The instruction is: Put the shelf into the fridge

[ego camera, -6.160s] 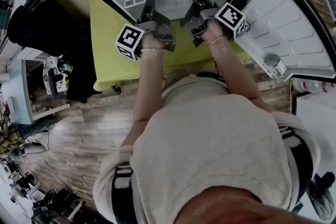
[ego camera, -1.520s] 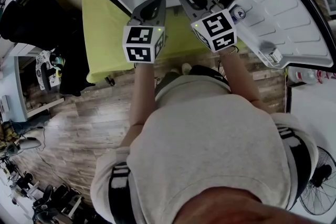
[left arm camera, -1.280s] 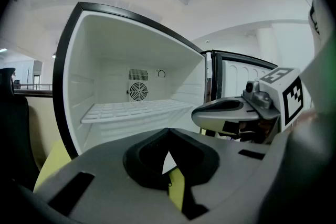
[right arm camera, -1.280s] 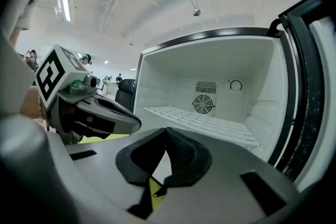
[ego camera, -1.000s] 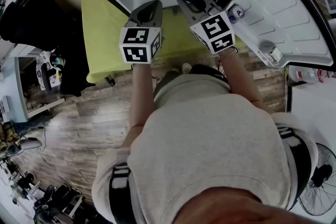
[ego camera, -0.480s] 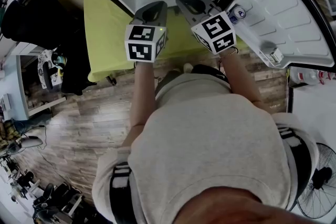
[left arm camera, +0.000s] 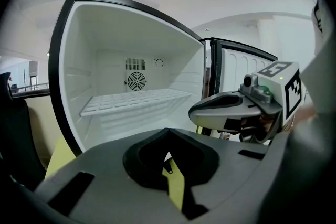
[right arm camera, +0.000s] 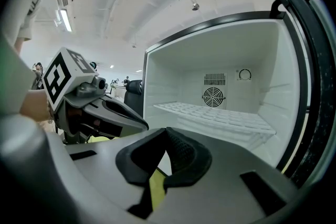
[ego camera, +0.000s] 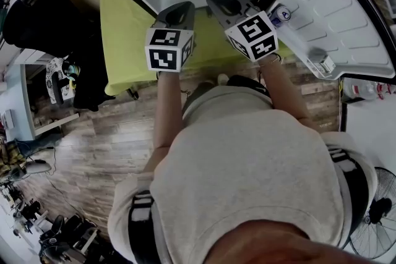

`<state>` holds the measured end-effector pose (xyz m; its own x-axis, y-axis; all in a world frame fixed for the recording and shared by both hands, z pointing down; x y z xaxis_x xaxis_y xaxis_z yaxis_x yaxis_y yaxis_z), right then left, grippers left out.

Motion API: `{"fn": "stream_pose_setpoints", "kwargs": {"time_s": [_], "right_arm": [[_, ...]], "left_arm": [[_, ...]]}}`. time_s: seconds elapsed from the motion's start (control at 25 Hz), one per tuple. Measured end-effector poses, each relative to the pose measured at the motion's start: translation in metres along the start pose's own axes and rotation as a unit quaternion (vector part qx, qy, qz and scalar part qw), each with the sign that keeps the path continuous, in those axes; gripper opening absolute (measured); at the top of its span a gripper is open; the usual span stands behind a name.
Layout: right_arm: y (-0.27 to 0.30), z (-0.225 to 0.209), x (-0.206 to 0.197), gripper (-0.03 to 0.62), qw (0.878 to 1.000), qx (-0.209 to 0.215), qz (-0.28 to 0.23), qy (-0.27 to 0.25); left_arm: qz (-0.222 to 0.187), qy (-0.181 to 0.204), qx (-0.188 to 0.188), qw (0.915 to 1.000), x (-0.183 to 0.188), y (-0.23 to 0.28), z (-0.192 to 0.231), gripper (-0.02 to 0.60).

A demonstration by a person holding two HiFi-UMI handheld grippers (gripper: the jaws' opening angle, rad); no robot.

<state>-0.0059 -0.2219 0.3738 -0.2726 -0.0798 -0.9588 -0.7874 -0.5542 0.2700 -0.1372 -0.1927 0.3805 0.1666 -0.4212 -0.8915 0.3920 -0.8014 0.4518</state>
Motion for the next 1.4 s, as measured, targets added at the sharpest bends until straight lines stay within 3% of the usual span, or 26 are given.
{"fn": "stream_pose_setpoints", "kwargs": {"time_s": [1.4], "right_arm": [[0.003, -0.007, -0.001, 0.009, 1.000, -0.007, -0.001, 0.004]], "left_arm": [[-0.023, -0.045, -0.019, 0.9985, 0.008, 0.010, 0.007, 0.011]]}}
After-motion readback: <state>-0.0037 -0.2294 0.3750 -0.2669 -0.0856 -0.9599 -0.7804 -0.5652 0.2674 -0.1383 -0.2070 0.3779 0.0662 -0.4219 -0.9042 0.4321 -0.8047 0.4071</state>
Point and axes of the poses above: the fingertips, and each gripper's own axes: y forward along the fingers, z to its left, x out of its top, the point moved 8 cm from there along -y, backward along the fingers, and after that the axes turned 2 degrees about z, right-handed, at the moved point
